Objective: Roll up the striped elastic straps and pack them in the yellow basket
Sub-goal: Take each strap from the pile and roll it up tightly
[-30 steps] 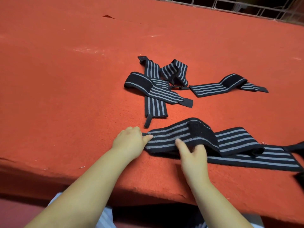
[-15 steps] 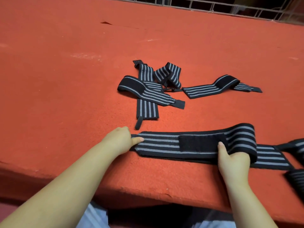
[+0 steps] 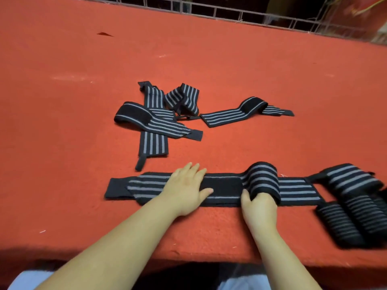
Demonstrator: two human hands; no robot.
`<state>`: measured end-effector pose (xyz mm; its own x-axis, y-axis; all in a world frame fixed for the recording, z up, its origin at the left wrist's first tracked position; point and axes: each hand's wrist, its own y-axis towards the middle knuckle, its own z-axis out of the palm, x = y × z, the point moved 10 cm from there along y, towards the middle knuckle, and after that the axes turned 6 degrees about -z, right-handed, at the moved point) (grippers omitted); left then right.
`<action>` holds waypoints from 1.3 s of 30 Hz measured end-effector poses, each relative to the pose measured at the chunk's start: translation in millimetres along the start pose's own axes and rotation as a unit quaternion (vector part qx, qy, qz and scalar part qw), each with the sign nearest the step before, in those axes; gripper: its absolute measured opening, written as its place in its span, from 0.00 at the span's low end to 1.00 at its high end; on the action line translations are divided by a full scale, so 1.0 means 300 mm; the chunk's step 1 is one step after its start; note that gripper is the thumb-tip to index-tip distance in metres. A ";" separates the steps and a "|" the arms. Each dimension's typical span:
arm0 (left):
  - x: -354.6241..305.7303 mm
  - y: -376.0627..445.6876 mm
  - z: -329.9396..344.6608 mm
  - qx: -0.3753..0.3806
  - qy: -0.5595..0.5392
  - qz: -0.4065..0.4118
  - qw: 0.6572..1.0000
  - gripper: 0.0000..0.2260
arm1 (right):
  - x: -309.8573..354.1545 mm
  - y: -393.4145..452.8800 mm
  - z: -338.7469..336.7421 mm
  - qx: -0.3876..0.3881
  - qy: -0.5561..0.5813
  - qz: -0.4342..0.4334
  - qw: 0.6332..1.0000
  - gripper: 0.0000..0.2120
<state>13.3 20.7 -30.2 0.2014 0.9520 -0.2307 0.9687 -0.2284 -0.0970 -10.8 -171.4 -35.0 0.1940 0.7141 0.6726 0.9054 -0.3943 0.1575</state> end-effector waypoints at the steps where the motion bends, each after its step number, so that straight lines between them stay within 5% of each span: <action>1: 0.003 0.008 0.027 0.000 0.008 0.000 1.000 0.29 | -0.014 0.007 -0.009 0.004 0.037 0.016 0.999 0.14; 3: 0.011 0.013 0.048 -0.012 0.014 0.006 1.000 0.30 | -0.048 0.031 -0.052 -0.005 0.154 0.062 0.986 0.12; 6: 0.021 0.013 0.062 0.000 0.016 0.015 1.000 0.33 | -0.092 0.076 -0.211 -0.118 0.221 0.079 0.965 0.15; 9: 0.021 0.017 0.055 -0.009 0.018 0.016 1.000 0.39 | -0.109 0.134 -0.359 -0.193 0.187 0.034 0.963 0.29; 14: 0.021 0.020 0.057 -0.014 0.011 0.022 1.000 0.54 | -0.179 0.211 -0.362 -0.116 0.000 0.045 0.992 0.33; 17: 0.015 0.020 0.058 -0.012 0.007 0.019 1.000 0.44 | -0.151 0.209 -0.355 -0.125 -0.110 0.033 0.985 0.36; 19: 0.023 0.015 0.058 -0.007 0.006 0.008 1.000 0.34 | -0.033 0.167 -0.339 -0.167 -0.117 -0.055 0.977 0.36; 21: 0.020 0.014 0.036 -0.025 0.015 0.010 1.000 0.36 | 0.110 0.121 -0.220 -0.106 -0.073 -0.161 0.979 0.30; 25: 0.098 0.036 -0.056 -0.052 0.039 -0.050 0.997 0.26 | 0.294 -0.003 0.127 0.174 -0.032 -0.251 0.952 0.21; 31: 0.356 -0.018 -0.129 0.002 0.042 -0.164 0.986 0.23 | 0.387 -0.064 0.274 0.265 -0.126 -0.286 0.912 0.21; 33: 0.351 -0.037 -0.207 -0.043 0.010 -0.156 0.987 0.22 | 0.451 -0.093 0.281 0.297 -0.072 -0.301 0.903 0.22; 35: 0.248 -0.039 -0.335 -0.169 0.013 -0.057 0.984 0.22 | 0.530 -0.111 0.269 0.323 0.016 -0.299 0.898 0.23; 37: 0.123 -0.084 -0.475 -0.327 0.030 0.080 0.941 0.22 | 0.620 -0.110 0.225 0.324 0.086 -0.307 0.891 0.28; 39: 0.099 -0.132 -0.567 -0.427 -0.001 0.134 0.894 0.20 | 0.686 -0.096 0.163 0.314 0.126 -0.329 0.882 0.24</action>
<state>5.6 92.8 131.6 0.4441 0.8854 -0.1373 0.6435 -0.2086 0.7365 21.4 15.3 63.6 -0.4706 0.4868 0.7359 0.8361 0.5125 0.1956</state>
